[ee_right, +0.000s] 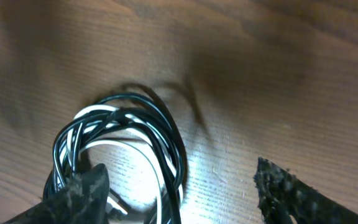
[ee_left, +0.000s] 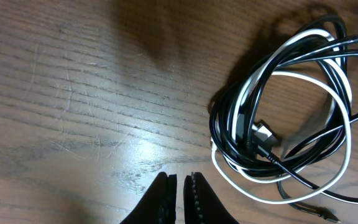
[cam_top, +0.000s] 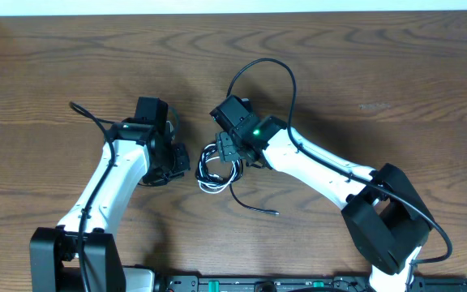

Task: Untangle cables
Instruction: 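Grasp the cable bundle with the right gripper and drag it left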

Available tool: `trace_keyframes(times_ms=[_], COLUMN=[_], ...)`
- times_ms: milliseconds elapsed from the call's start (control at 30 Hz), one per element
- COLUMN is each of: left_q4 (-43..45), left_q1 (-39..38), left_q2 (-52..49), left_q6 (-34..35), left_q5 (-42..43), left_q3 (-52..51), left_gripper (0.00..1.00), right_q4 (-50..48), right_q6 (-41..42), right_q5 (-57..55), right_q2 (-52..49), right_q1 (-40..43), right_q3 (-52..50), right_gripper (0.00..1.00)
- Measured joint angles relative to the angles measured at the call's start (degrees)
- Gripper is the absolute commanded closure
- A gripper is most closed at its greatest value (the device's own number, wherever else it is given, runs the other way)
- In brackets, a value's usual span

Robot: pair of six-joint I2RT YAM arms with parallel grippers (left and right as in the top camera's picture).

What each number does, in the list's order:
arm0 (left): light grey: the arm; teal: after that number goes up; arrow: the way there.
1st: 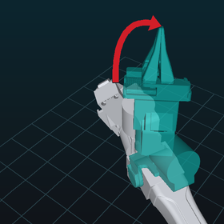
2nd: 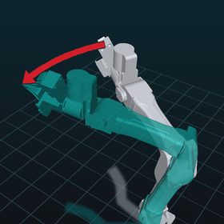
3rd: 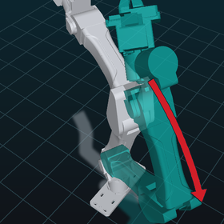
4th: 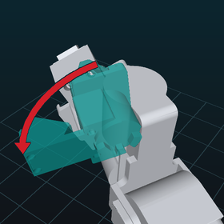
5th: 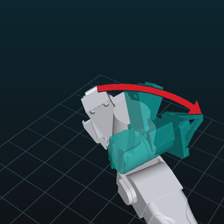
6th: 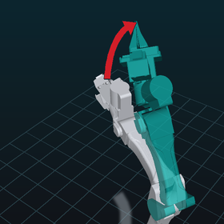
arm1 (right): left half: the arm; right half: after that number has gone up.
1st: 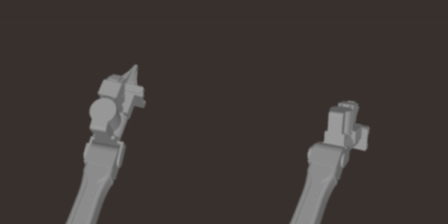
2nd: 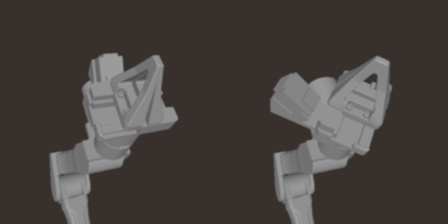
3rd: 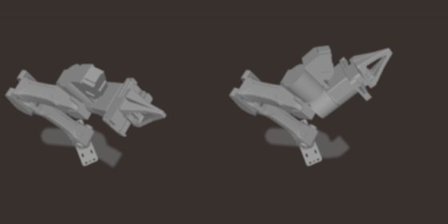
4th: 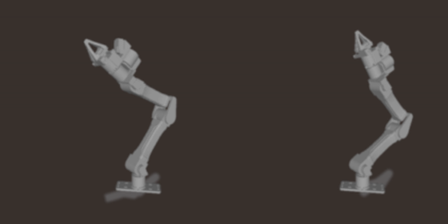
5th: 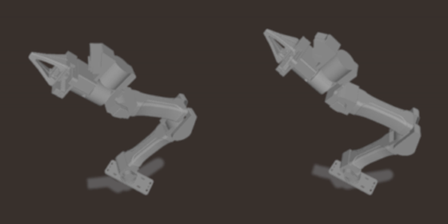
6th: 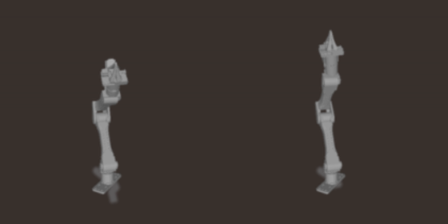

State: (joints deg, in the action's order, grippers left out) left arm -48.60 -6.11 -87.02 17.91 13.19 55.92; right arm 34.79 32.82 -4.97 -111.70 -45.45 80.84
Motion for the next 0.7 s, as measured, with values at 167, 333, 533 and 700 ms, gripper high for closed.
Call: trace_keyframes(times_ms=[167,333,533,700], left_q4=[0.0,0.1,0.2,0.2], left_q1=[0.0,0.0,0.0,0.0], left_q2=[0.0,0.0,0.0,0.0], left_q6=[0.0,0.0,0.0,0.0], left_q5=[0.0,0.0,0.0,0.0], left_q3=[0.0,0.0,0.0,0.0], left_gripper=[0.87,0.86,0.85,0.85], right_q4=[-1.9,-3.6,-4.9,-5.0], right_q6=[0.0,0.0,0.1,0.0], right_q5=[0.4,0.7,0.9,0.9], right_q2=[0.0,0.0,0.0,0.0], right_q1=[0.0,0.0,-0.8,-1.7], right_q3=[0.0,0.0,0.0,0.0], right_gripper=[0.24,0.58,0.99,0.99])
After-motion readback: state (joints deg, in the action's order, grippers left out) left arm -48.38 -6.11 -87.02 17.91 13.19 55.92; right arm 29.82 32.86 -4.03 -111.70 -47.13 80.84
